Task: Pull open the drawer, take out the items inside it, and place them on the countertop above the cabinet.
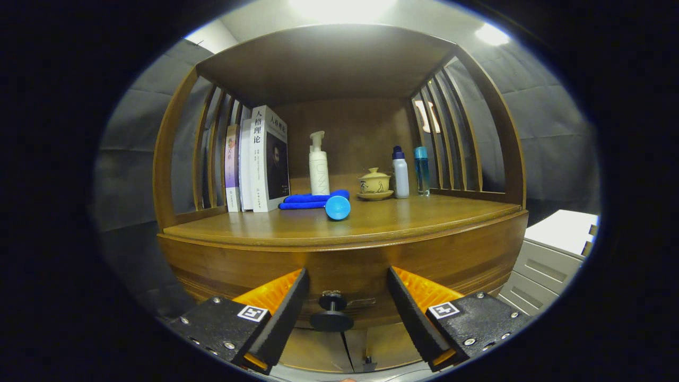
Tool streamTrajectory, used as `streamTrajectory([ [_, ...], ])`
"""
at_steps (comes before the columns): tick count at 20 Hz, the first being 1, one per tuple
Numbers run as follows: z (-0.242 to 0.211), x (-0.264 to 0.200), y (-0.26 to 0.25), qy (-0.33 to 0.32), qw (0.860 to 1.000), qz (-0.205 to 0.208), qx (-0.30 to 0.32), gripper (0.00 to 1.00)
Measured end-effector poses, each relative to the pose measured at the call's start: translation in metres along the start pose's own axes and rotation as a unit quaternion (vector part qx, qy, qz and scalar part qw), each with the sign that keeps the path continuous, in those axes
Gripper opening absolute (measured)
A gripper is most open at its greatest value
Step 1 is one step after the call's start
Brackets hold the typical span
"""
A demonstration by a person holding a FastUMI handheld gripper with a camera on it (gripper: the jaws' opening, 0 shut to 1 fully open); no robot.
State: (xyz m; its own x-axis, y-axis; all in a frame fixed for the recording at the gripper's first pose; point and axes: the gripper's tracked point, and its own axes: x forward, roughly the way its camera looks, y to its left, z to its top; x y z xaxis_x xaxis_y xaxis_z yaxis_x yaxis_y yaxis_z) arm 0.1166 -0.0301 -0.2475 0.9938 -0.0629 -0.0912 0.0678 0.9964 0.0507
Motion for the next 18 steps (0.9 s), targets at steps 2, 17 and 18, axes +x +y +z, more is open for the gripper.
streamTrajectory([
  [2, -0.004, 0.000, 0.001, 0.008, 1.000, 0.008, -0.001, 0.94],
  [17, 0.249, -0.120, -0.032, -0.049, 0.997, 0.022, -0.057, 0.95],
  [18, 0.261, -0.125, -0.035, -0.055, 0.996, 0.021, -0.069, 0.95],
])
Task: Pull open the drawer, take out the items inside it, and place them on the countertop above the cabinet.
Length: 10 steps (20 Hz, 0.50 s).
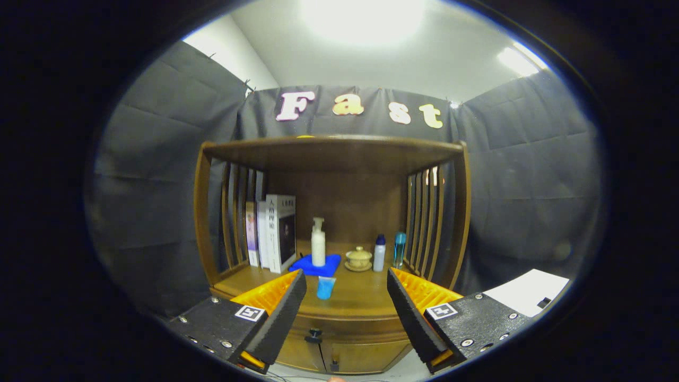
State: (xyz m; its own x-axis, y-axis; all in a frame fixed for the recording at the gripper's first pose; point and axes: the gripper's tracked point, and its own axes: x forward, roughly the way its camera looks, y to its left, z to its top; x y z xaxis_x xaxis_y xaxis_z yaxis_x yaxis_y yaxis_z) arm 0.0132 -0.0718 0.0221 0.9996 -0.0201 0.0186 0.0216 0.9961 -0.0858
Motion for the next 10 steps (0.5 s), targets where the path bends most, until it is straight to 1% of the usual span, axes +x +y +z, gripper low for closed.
streamTrajectory([
  [2, 0.017, -0.010, -0.004, -0.001, 0.999, -0.005, -0.035, 0.95],
  [4, 0.023, -0.017, -0.001, -0.001, 0.999, -0.013, -0.047, 0.95],
  [6, 0.021, -0.025, 0.014, -0.002, 0.999, 0.009, -0.037, 0.95],
  [7, 0.021, -0.030, 0.017, -0.006, 1.000, 0.011, -0.029, 0.95],
  [8, 0.021, -0.032, 0.016, -0.007, 1.000, 0.004, -0.017, 0.95],
  [10, 0.023, -0.033, 0.025, -0.006, 1.000, 0.018, -0.014, 0.95],
])
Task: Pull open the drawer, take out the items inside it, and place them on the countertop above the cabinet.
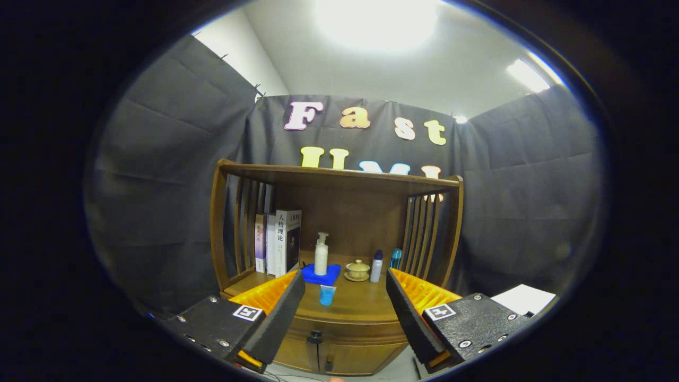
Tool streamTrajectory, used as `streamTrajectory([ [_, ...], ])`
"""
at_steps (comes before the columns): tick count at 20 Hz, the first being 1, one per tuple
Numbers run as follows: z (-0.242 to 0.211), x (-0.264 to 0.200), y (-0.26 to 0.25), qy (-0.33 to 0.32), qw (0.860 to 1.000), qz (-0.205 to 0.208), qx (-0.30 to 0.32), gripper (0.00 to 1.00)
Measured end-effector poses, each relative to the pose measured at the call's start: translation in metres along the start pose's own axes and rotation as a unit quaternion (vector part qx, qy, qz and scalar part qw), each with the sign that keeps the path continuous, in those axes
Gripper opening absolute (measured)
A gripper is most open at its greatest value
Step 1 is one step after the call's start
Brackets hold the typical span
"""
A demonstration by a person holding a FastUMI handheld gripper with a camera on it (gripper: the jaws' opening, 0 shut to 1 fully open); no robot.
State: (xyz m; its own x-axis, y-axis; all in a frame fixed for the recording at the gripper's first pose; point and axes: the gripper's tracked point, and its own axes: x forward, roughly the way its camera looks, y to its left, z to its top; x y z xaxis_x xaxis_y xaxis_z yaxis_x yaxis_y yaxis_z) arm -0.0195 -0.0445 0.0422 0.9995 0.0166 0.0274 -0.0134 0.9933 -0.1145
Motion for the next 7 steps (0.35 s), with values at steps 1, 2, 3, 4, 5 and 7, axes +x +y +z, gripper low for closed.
streamTrajectory([
  [1, 0.004, 0.001, -0.001, -0.006, 1.000, -0.002, -0.004, 0.95],
  [2, 0.004, 0.001, -0.004, -0.009, 1.000, -0.007, -0.011, 0.95],
  [3, 0.002, 0.002, -0.006, -0.007, 1.000, -0.011, -0.021, 0.95],
  [4, -0.003, 0.004, -0.004, -0.003, 0.999, -0.012, -0.031, 0.95],
  [5, -0.009, 0.006, 0.001, 0.003, 0.999, -0.008, -0.038, 0.95],
  [7, -0.018, 0.009, 0.019, 0.016, 0.999, 0.017, -0.036, 0.95],
])
